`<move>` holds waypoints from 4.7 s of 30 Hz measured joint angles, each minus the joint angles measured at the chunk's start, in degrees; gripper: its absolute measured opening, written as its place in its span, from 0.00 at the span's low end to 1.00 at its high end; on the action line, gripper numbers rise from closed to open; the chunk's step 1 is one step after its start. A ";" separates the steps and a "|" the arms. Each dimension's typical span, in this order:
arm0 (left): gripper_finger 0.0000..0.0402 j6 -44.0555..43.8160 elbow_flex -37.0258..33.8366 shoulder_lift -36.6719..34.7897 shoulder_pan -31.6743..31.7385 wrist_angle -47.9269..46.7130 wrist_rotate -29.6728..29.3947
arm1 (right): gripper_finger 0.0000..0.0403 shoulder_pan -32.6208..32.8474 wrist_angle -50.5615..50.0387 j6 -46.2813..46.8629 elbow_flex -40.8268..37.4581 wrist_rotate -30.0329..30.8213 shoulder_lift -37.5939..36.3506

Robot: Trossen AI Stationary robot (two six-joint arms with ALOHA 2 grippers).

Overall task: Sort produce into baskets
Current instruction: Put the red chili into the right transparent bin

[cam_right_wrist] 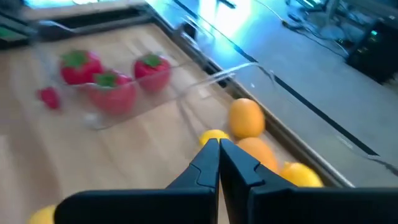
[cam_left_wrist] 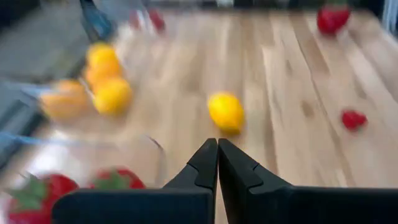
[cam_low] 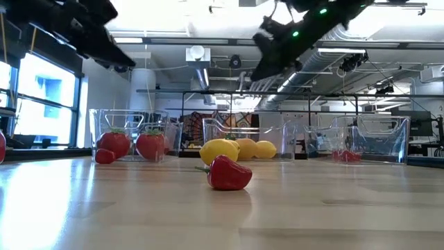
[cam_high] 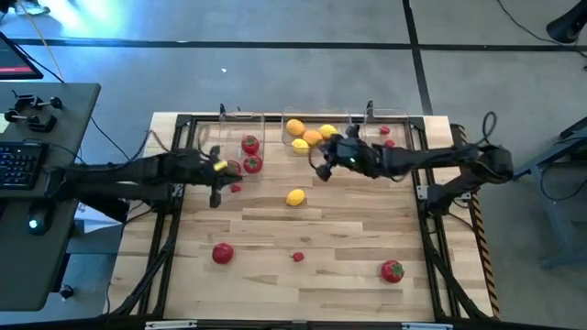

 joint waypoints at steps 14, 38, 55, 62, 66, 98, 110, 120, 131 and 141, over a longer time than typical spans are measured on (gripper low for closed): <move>0.00 -6.79 15.41 24.33 -11.79 -28.78 -11.64 | 0.00 5.86 1.75 0.63 -6.08 4.32 -4.90; 0.33 -12.62 15.98 49.46 -12.01 -28.36 -23.49 | 0.00 5.94 1.69 0.47 -6.08 4.35 -4.90; 0.30 -12.79 16.11 51.13 -9.62 -27.79 -21.41 | 0.00 5.94 1.67 0.45 -6.06 4.09 -4.87; 0.17 -12.75 16.17 50.98 -9.75 -29.21 -19.35 | 0.00 5.94 1.67 0.45 -6.06 4.08 -4.87; 0.09 -12.34 16.15 49.80 -9.90 -29.92 -14.70 | 0.00 5.92 1.62 0.45 -6.04 2.98 -4.87; 0.51 -22.82 13.62 44.31 -8.32 -34.35 -20.24 | 0.00 5.94 0.38 0.54 -6.02 0.42 -4.85; 0.51 -18.74 13.09 44.58 -3.95 -29.85 -15.70 | 0.00 5.94 0.39 0.50 -6.02 -0.32 -4.85; 0.48 -19.73 11.30 44.60 -1.86 -28.81 -13.97 | 0.00 5.94 0.21 0.47 -6.02 -0.61 -4.85; 0.21 -18.74 11.41 44.47 -3.24 -28.87 -11.74 | 0.00 5.99 -0.01 0.48 -6.02 -0.62 -4.85; 0.09 -18.58 11.32 42.09 -5.41 -28.57 -8.75 | 0.00 10.02 -1.66 1.27 -6.02 0.79 -4.85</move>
